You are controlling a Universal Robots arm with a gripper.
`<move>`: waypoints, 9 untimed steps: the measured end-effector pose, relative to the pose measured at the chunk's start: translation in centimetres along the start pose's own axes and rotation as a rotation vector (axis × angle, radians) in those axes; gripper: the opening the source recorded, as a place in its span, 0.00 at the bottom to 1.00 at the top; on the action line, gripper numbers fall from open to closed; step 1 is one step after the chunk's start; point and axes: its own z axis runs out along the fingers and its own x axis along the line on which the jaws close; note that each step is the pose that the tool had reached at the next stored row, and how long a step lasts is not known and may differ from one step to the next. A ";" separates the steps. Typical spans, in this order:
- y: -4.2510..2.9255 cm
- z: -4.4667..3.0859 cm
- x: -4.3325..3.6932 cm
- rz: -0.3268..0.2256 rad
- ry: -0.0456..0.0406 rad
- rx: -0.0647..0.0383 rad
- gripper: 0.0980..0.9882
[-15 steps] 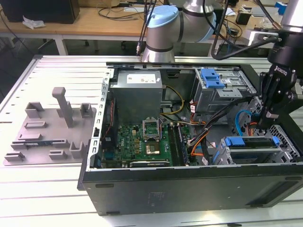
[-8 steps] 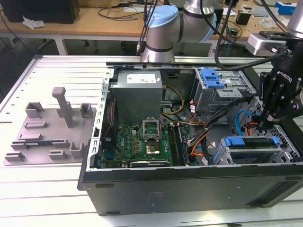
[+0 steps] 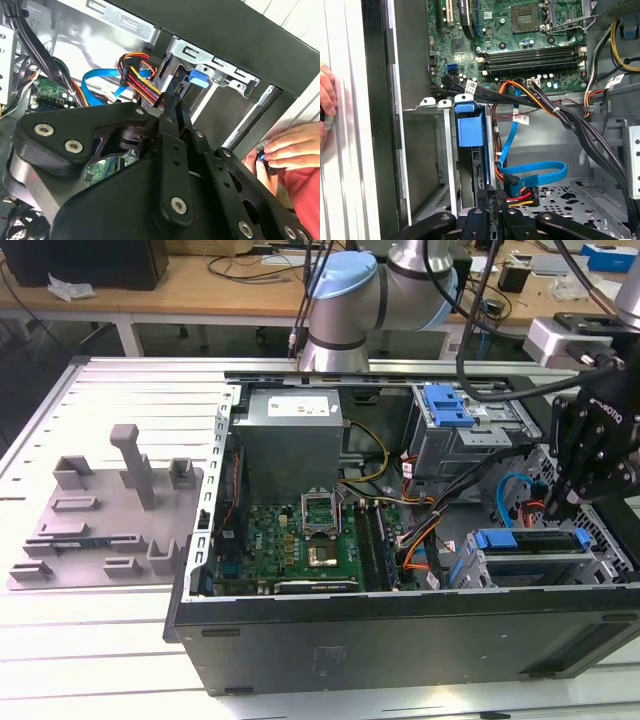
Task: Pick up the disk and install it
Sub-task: 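Insert the first disk wire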
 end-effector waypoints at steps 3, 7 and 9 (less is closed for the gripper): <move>0.02 0.03 0.25 -0.011 -0.0246 0.000 0.08; 0.03 0.12 0.98 -0.018 -0.0435 0.002 0.08; 0.02 0.17 1.39 -0.020 -0.0523 0.003 0.08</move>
